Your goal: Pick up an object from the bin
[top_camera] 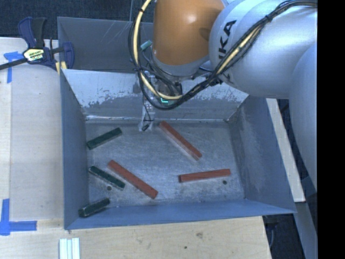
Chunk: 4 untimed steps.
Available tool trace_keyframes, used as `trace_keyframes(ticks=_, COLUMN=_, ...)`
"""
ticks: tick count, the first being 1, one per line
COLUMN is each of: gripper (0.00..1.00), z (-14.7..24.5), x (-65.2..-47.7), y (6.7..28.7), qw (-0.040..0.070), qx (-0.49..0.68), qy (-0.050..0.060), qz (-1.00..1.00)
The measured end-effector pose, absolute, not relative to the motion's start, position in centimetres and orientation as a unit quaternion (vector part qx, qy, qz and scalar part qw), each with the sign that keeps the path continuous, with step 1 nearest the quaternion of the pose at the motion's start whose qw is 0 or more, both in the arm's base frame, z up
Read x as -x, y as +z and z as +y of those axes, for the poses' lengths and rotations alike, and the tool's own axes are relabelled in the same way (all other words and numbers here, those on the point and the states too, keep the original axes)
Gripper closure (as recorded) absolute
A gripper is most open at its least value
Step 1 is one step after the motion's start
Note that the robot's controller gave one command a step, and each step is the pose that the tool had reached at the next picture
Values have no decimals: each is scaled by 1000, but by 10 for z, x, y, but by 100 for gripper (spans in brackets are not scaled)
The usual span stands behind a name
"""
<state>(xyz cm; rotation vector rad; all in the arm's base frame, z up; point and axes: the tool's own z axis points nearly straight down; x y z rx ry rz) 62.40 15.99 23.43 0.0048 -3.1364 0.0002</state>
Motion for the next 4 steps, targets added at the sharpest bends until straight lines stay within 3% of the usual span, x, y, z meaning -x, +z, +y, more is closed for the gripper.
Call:
trace_keyframes(ticks=1, gripper=0, z=171, x=-612, y=140, qw=3, qx=-36, qy=0, qz=-999)
trace_keyframes(ticks=2, gripper=0, z=194, x=-593, y=70, qw=1, qx=-171, qy=0, qz=-985)
trace_keyframes(ticks=3, gripper=100, z=195, x=-595, y=72, qw=-3, qx=-169, qy=-1, qz=-986)
trace_keyframes(ticks=4, gripper=100, z=209, x=-556, y=212, qw=-6, qx=-171, qy=-1, qz=-985)
